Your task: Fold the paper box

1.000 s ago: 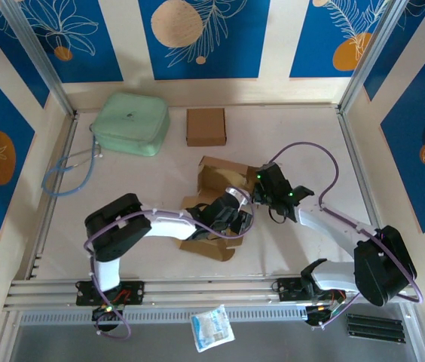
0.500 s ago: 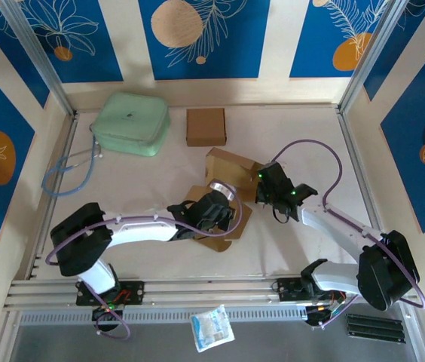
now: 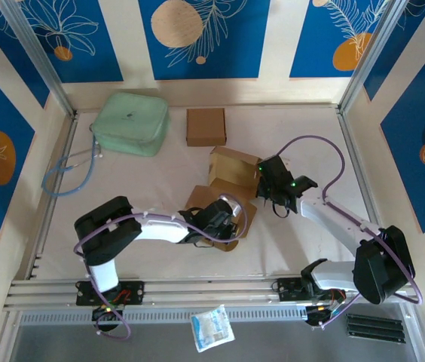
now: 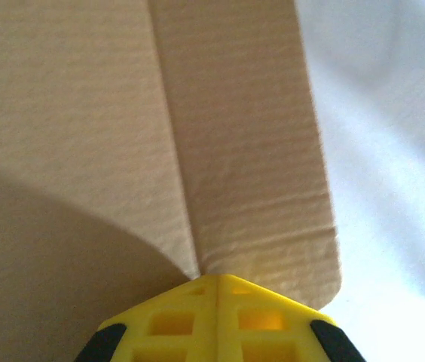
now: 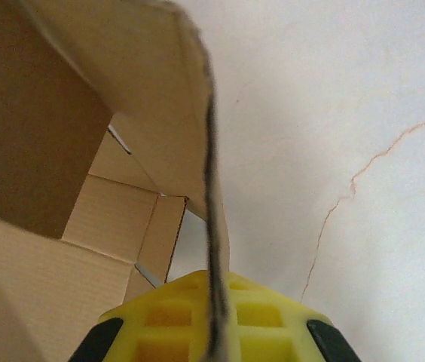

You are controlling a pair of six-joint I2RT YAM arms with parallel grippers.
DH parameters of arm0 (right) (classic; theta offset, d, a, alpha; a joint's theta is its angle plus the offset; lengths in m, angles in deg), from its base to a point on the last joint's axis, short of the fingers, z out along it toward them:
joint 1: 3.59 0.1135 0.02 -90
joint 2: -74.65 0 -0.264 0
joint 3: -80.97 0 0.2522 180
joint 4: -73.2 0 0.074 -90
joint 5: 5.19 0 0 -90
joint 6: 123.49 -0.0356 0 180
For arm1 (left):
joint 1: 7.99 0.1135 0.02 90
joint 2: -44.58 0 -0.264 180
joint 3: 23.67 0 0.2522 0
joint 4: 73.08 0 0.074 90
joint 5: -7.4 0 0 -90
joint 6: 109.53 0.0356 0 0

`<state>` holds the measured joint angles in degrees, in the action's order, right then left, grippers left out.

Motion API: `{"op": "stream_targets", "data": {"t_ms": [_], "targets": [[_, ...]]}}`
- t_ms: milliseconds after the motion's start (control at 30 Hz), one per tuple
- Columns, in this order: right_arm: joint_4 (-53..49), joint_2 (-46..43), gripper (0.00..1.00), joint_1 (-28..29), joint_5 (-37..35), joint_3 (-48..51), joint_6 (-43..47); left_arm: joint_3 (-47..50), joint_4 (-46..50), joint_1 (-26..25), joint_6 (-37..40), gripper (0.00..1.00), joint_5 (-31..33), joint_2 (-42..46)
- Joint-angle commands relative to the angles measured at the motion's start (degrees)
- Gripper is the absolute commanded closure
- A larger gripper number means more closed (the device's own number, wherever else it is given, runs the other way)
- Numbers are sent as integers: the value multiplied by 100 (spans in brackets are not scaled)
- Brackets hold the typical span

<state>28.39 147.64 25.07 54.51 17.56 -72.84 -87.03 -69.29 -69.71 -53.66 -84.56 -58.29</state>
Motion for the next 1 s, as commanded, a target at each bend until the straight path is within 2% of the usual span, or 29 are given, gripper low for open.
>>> {"op": "stream_targets", "data": {"t_ms": [0,200,433,533,700,833,967], "targets": [[-361,137,100,-93,461,-365,-637,-81,-68,45,76,99,-68,-218],[-577,352,99,-124,888,-622,-1081,-88,-316,89,93,100,-65,-478],[-629,450,100,3,1023,-656,-1413,-302,-611,173,30,100,-232,-815],[-277,303,100,320,721,-331,-1410,-434,-602,203,52,100,-227,-855],[726,-384,98,937,-185,583,-843,-515,-673,268,63,100,-145,-788],[1909,-1006,98,1106,-379,1731,-383,-533,-844,335,16,100,-136,-707],[2341,-1392,98,1166,-428,2349,-260,-631,-892,381,11,100,-246,-735]]}}
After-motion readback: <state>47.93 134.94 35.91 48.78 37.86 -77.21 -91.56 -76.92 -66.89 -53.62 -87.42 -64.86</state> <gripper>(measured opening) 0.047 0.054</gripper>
